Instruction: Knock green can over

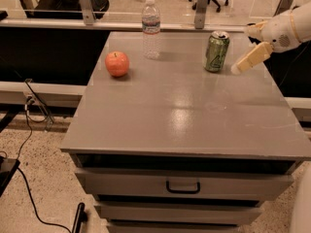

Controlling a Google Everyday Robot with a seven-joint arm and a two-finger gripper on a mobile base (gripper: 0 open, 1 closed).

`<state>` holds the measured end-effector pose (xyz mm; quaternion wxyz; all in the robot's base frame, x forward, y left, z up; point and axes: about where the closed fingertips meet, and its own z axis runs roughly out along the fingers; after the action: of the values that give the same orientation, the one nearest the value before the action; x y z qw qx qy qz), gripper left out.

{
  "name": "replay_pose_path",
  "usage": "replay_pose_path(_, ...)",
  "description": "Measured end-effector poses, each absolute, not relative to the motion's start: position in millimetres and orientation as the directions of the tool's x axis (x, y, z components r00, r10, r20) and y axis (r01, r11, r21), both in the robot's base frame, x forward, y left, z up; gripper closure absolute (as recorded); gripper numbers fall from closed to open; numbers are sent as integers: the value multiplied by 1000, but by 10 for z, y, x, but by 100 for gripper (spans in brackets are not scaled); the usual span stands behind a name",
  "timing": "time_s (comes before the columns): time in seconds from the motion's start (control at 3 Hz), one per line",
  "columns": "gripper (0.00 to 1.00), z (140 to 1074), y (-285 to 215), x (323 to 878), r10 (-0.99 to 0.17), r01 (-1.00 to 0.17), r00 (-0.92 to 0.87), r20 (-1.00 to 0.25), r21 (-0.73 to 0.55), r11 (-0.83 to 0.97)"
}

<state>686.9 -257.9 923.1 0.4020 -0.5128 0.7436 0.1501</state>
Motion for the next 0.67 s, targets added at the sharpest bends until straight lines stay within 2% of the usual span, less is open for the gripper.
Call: replay_pose_path(0.67, 0, 9215, -2803, 7164, -499, -825, -86, -862, -219, 521)
